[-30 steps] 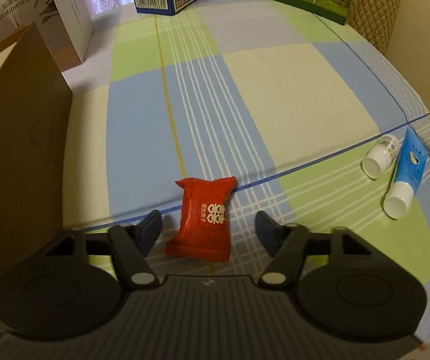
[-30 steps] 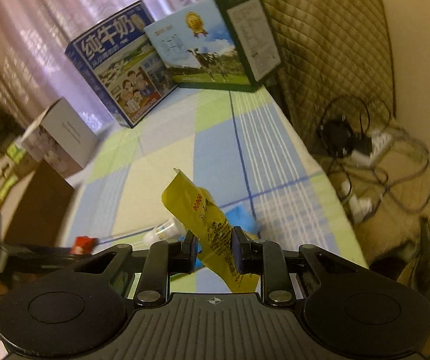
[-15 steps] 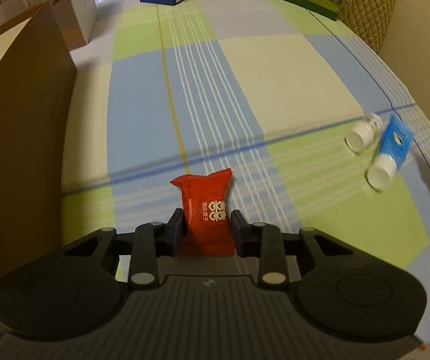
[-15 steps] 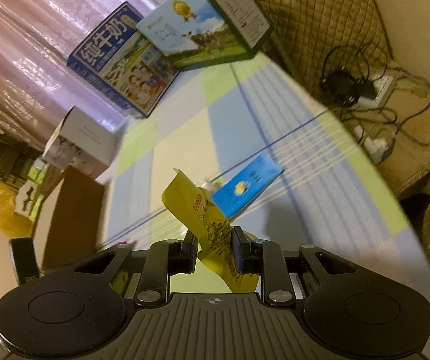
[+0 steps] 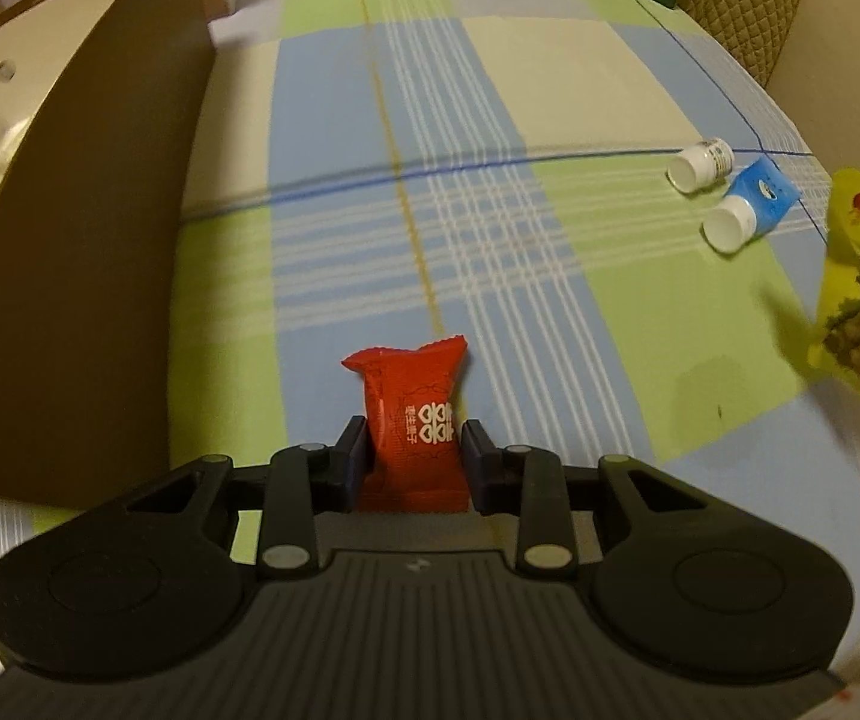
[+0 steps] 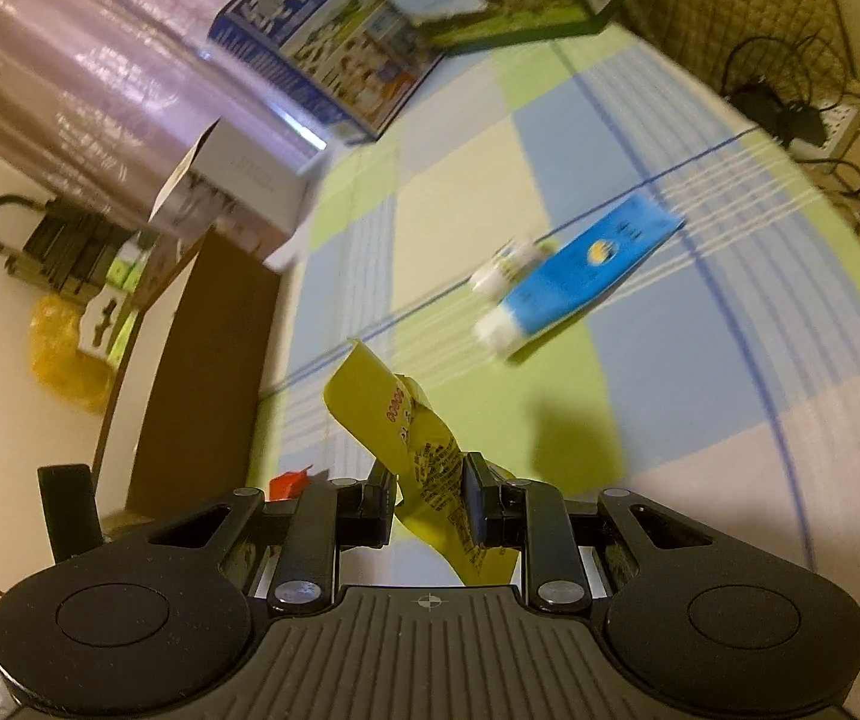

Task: Organize objects
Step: 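Lift and carry the candy packet and sachet over the brown box with both tools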

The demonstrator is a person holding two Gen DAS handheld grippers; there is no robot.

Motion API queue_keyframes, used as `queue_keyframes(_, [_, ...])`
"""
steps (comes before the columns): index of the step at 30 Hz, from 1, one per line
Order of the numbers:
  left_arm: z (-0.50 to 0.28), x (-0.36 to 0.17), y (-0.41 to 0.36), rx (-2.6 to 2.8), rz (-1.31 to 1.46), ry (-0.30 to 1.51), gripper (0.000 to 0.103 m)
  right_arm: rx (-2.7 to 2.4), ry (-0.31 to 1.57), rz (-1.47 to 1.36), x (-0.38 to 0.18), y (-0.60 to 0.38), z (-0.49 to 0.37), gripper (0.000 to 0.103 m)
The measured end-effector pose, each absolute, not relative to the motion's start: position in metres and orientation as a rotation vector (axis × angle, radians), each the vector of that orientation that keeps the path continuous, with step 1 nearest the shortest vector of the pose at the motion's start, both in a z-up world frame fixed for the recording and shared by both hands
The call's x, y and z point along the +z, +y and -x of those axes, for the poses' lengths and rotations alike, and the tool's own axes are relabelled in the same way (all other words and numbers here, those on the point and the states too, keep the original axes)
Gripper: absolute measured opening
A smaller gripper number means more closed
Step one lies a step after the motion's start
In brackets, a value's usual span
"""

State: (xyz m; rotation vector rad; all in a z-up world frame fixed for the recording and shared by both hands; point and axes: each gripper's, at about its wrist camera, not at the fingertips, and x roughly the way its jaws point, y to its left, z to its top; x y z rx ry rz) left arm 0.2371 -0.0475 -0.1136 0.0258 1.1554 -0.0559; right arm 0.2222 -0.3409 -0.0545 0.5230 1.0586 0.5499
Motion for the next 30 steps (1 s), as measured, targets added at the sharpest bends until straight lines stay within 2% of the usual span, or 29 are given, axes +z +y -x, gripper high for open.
queue_keyframes(20, [-0.148, -0.106, -0.002, 0.026, 0.058, 1.182, 0.029, 0.64, 1.103, -0.461, -0.057, -0.299, -0.19, 0.02])
queue_keyframes(30, [-0.143, -0.104, 0.007, 0.042, 0.092, 1.162, 0.027, 0.663, 1.102, -0.438, -0.054, -0.288, -0.186, 0.02])
